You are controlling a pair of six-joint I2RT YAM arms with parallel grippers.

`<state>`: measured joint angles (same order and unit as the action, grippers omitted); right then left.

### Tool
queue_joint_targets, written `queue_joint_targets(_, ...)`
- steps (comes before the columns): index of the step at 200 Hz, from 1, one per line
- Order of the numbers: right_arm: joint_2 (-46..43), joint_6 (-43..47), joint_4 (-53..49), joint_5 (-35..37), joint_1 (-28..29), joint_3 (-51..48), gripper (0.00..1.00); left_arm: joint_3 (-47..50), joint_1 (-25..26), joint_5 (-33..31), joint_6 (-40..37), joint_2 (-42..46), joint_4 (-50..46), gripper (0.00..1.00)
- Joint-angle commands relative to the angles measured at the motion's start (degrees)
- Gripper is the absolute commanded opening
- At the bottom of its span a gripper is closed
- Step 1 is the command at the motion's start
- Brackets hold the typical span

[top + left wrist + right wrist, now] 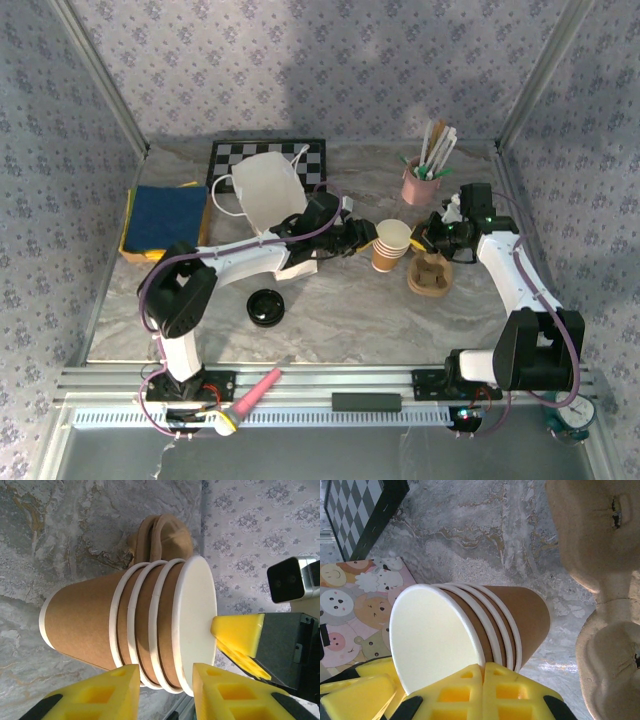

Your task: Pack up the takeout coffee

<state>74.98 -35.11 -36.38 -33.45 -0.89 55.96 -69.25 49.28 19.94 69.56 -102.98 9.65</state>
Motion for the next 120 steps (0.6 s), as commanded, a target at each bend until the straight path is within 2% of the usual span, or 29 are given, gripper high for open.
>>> queue_joint_targets(1,-1.2,-0.5,0.1,-1.3,-0.4,-0.6,0.00,-0.9,0.5,-0.2,-0.5,2.9,1.2,0.33)
queue_joint_targets(120,-1.5,-0.4,0.2,-1.3,0.0,-0.7,0.00,-1.9,0.7,2.2,2.5,-0.5,4.6,0.31)
